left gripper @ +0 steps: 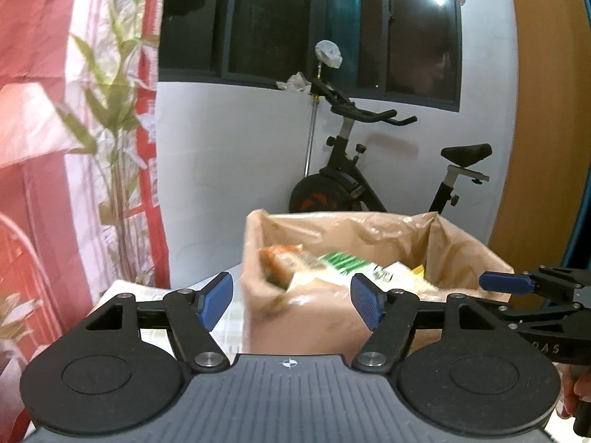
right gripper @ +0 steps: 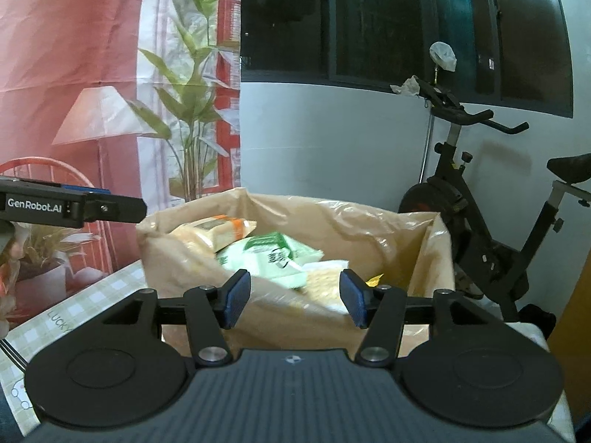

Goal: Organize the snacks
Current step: 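Move both open tools back down to the snacks on the table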

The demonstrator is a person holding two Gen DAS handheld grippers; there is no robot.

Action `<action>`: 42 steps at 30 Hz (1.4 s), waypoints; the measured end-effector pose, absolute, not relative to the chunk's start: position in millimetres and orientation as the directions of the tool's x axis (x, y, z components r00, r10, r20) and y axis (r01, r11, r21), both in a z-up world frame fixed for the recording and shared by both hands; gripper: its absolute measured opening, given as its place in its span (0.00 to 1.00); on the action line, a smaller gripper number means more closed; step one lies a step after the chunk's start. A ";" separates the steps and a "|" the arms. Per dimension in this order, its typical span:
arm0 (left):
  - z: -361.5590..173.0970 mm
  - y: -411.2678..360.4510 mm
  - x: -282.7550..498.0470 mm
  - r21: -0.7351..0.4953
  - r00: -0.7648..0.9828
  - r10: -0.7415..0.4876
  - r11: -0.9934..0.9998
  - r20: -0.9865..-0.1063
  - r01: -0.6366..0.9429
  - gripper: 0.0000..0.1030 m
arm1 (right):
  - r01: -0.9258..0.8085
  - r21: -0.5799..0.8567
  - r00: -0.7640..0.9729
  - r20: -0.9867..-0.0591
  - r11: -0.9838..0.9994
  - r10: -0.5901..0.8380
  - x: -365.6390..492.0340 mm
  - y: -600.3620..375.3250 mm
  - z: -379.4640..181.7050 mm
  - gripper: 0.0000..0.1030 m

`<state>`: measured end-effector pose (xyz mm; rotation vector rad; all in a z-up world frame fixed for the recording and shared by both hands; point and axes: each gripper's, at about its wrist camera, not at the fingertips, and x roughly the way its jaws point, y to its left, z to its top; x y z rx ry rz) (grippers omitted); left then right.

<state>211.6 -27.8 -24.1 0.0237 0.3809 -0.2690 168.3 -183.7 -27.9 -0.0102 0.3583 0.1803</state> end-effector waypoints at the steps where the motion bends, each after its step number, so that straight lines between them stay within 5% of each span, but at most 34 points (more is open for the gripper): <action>1: -27.0 -23.1 208.5 -0.032 0.893 -0.252 0.965 -0.373 0.259 0.71 | -0.178 0.024 0.920 -0.350 0.984 0.175 166.5 -181.9 -29.5 0.55; 15: -72.2 20.9 188.0 -0.072 0.879 -0.209 0.978 -0.429 0.198 0.71 | -0.191 0.059 0.920 -0.337 0.980 0.199 135.5 -163.5 -58.7 0.55; 42: -151.6 49.1 189.1 -0.066 0.809 -0.160 0.987 -0.566 0.149 0.71 | -0.188 0.140 0.757 -0.610 0.972 0.234 143.4 -157.8 -175.4 0.55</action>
